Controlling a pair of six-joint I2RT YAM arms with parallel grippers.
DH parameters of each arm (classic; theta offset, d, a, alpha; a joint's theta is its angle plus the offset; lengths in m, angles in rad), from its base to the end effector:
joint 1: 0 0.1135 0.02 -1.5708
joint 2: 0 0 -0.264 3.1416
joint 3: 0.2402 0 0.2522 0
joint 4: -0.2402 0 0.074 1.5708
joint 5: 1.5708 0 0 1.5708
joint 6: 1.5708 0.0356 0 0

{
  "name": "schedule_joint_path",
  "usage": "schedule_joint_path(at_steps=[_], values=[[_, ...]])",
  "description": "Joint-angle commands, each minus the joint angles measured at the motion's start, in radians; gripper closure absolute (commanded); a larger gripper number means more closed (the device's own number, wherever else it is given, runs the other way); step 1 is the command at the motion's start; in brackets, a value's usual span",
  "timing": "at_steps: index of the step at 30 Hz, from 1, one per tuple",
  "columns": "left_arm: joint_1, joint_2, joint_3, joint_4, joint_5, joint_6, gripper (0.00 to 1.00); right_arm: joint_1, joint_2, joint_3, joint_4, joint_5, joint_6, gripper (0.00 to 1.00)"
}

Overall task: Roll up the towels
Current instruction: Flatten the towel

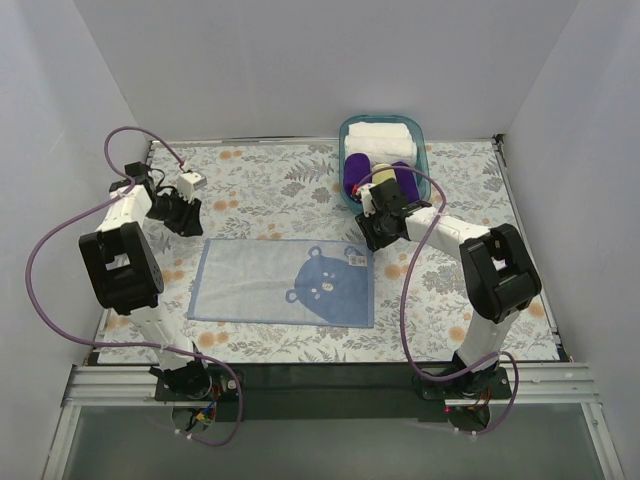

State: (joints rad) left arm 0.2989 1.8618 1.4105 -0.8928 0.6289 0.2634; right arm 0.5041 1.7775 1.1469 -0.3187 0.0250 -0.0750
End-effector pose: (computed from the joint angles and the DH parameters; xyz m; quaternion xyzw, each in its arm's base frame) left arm 0.3554 0.0876 0.2134 0.0182 0.9453 -0.2654 0.1886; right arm 0.3255 0.1785 0.1868 -0.2682 0.9135 0.0535 0.3013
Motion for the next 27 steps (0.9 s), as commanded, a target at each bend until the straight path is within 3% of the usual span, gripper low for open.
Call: schedule_joint_path(at_steps=[1, 12, 15, 21, 27], values=[[0.006, -0.029, -0.018, 0.029, 0.017, 0.0, 0.67, 0.001, 0.017, -0.006, 0.081, 0.018, 0.041, 0.61], [0.006, 0.008, -0.01, 0.045, -0.017, 0.007, 0.67, 0.001, 0.103, 0.016, 0.079, -0.019, 0.053, 0.63], [0.006, 0.033, -0.005, 0.052, -0.012, 0.0, 0.66, 0.001, 0.115, 0.017, 0.079, -0.048, 0.053, 0.72], [0.006, 0.098, 0.039, 0.072, -0.012, -0.035, 0.61, 0.001, 0.109, 0.011, 0.067, -0.086, 0.037, 0.99], [0.006, 0.142, 0.071, 0.097, -0.041, -0.049, 0.62, 0.001, 0.074, 0.005, 0.061, -0.089, 0.032, 0.99]])
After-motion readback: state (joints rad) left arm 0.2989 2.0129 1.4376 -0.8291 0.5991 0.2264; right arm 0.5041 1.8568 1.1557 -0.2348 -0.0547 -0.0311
